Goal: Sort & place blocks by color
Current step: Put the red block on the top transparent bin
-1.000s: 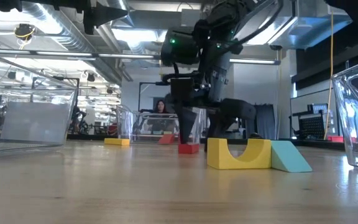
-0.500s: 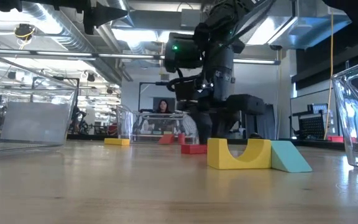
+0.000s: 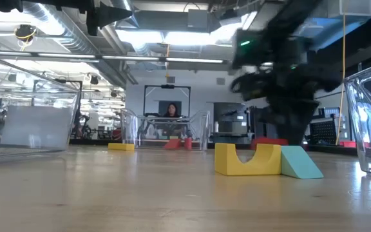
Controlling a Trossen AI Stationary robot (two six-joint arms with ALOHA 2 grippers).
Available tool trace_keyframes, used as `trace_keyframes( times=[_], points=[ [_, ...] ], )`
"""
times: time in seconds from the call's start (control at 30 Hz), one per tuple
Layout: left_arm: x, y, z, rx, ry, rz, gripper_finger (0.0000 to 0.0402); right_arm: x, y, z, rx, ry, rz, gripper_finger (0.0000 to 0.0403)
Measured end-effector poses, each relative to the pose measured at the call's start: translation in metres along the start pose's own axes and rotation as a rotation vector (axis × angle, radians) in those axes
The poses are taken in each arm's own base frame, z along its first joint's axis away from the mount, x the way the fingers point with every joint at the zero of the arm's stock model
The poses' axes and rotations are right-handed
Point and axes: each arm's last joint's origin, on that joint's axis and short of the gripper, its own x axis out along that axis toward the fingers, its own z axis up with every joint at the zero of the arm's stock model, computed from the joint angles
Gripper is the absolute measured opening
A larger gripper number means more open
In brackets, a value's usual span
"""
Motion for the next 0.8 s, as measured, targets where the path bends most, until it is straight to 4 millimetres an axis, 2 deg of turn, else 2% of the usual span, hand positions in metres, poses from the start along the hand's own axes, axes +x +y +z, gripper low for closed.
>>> trace_keyframes(
  times=[0.13,0.27,0.43,0.6,0.8],
  points=[
    [0.000,-0.001,0.000,0.001,0.006,-0.017,0.0282,-0.007,0.014,-0.035,0.209,-0.229,0.031,0.0104],
    [0.000,-0.001,0.000,0.000,0.005,-0.018,0.0282,-0.015,0.024,-0.050,0.344,-0.496,0.064,0.0104],
    [0.000,-0.001,0.000,0.000,0.011,-0.040,0.0282,-0.032,0.028,-0.045,0.404,-0.735,0.066,0.0104],
    [0.000,-0.002,0.000,-0.001,0.017,-0.067,0.0282,-0.053,0.034,-0.027,0.353,-0.902,0.080,0.0104],
    [0.000,-0.002,0.000,-0.001,0.017,-0.066,0.0282,-0.069,0.035,-0.017,0.304,-0.985,0.078,0.0104]
  ],
)
